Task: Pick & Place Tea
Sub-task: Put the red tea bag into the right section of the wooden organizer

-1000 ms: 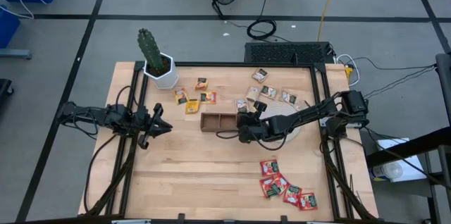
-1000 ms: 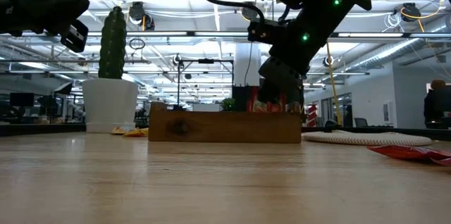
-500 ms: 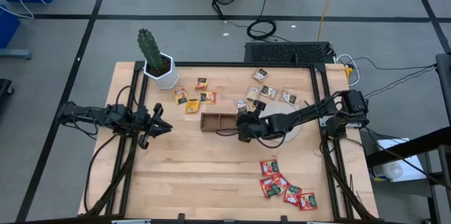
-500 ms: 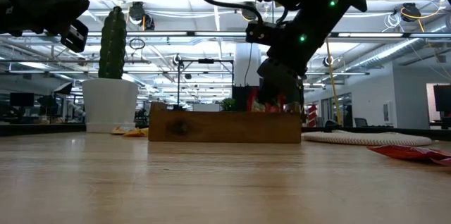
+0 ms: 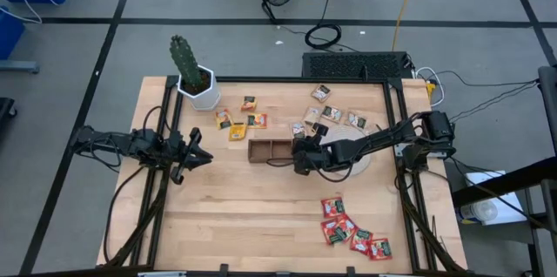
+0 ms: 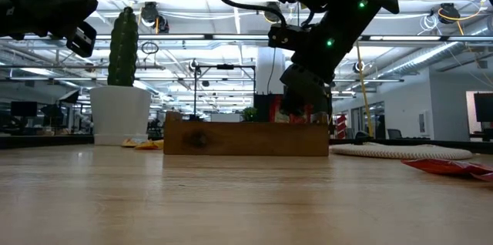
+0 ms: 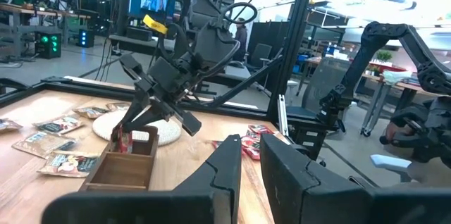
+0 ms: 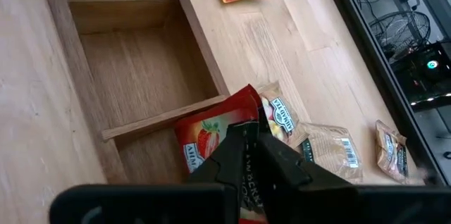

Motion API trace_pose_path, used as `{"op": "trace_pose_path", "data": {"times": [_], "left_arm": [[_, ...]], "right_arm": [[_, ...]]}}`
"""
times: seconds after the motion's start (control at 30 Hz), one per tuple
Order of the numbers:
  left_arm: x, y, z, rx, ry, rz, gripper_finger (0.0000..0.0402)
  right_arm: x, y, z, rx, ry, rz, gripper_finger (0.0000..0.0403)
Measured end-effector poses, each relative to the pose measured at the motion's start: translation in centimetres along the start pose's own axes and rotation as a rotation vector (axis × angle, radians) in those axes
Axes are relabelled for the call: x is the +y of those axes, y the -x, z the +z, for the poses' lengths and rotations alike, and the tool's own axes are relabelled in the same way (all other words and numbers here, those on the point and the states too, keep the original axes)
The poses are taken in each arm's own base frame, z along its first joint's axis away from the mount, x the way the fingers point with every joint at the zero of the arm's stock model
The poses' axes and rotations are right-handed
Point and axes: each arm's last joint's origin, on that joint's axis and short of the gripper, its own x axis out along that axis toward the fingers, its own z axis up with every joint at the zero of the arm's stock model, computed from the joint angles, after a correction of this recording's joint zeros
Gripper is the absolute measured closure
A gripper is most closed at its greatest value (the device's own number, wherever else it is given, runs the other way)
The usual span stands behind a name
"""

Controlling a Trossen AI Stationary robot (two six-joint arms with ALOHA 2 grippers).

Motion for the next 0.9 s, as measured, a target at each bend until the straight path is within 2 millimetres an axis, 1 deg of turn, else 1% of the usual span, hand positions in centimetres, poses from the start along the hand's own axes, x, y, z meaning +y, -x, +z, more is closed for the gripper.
{"op": "trace_pose_path", "data": {"times": [0.4, 0.5, 0.63, 0.7, 0.8, 0.9], "left_arm": [[0.0, 0.0, 0.0, 0.000, 0.000, 0.000, 0.0344], [0.0, 0.0, 0.0, 0.000, 0.000, 0.000, 0.0344], [0.0, 0.0, 0.0, 0.001, 0.000, 0.000, 0.0344], [0.0, 0.0, 0.0, 0.000, 0.000, 0.000, 0.0344], [0.0, 0.0, 0.0, 0.000, 0.000, 0.000, 0.0344], [0.0, 0.0, 0.0, 0.001, 0.000, 0.000, 0.0344]], "right_arm": [[0.2, 0.1, 0.9, -0.081, 0.045, 0.011, 0.0319], [0.2, 0.8, 1.1, -0.104, 0.083, -0.032, 0.0305], [-0.2, 3.0, 1.6, -0.164, 0.115, -0.106, 0.0289], [-0.5, 4.5, 1.7, -0.182, 0.115, -0.092, 0.0281], [-0.7, 7.3, 1.3, -0.195, 0.111, -0.010, 0.0269], [-0.6, 10.2, 0.3, -0.184, 0.146, 0.133, 0.0258]]}}
